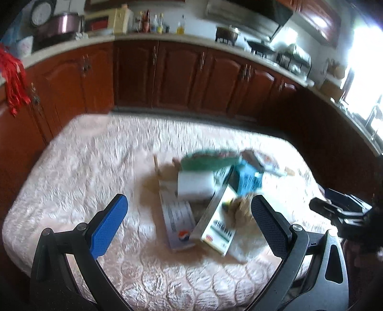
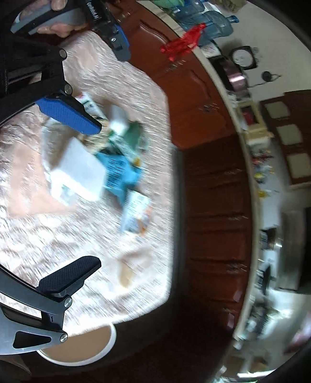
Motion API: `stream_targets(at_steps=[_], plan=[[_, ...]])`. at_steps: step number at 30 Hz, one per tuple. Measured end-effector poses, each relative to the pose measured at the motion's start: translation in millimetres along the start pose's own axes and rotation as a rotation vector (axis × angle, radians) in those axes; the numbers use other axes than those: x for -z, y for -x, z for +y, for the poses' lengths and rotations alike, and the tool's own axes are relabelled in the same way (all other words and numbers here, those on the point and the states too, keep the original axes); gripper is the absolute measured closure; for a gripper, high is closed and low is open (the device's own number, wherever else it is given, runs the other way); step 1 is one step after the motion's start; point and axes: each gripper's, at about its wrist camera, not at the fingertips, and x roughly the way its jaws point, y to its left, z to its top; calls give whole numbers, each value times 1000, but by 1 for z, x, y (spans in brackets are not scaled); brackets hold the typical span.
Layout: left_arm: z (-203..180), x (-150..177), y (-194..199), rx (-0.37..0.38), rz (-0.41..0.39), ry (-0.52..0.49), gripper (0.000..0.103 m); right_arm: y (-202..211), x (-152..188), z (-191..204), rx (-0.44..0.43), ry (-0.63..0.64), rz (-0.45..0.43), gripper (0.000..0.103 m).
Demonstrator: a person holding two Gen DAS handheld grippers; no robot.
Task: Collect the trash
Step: 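Lower the left tool to the white paper roll while the right tool grasps the white foam block, then carry the paper roll and foam block to the white bucket with both tools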
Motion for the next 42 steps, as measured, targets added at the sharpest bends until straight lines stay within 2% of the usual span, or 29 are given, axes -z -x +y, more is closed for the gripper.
stream_targets(at_steps=[2, 9, 11, 12, 17, 23, 26, 30, 32, 33, 34, 35, 36, 37, 38, 42], plan=[[0, 3, -7, 5, 23, -1, 1, -14, 3, -4, -21, -17, 40, 11], [-2, -8, -17, -5, 46, -4, 1, -41, 4, -14, -123, -86, 133, 16], [1, -12, -22, -18, 54, 13, 1, -52, 4, -15, -151, -112, 172, 25], [4, -13, -24, -26, 55, 18, 1, -57, 4, -14, -162, -119, 187, 26], [13, -22, -39, -70, 84, 28, 1, -69, 2, -3, -173, -93, 216, 26], [13, -39, -77, -8, 185, 64, 1, -82, 4, -2, -190, -127, 260, 26], [8, -43, -96, -18, 225, 40, 1, -81, 4, -6, -223, -162, 276, 26], [1, -46, -119, -16, 269, 25, 1, -81, 5, 3, -215, -115, 293, 25], [-3, -45, -126, -20, 282, 4, 1, -85, 5, 9, -217, -103, 302, 21], [-5, -45, -130, -25, 289, -4, 8, -87, 6, 9, -218, -104, 305, 21], [-6, -43, -135, -22, 303, -11, 24, -89, 6, 10, -217, -103, 312, 21], [-5, -42, -138, -16, 316, -11, 34, -92, 6, 11, -213, -99, 319, 21], [-6, -40, -140, -6, 333, -7, 48, -94, 6, 12, -210, -92, 320, 21], [-3, -38, -143, 9, 347, 4, 50, -94, 6, 14, -208, -80, 316, 22], [-2, -38, -142, 15, 339, 7, 50, -95, 6, 15, -200, -64, 308, 32], [6, -36, -127, 15, 289, 19, 56, -85, 4, 10, -230, -80, 263, 36]])
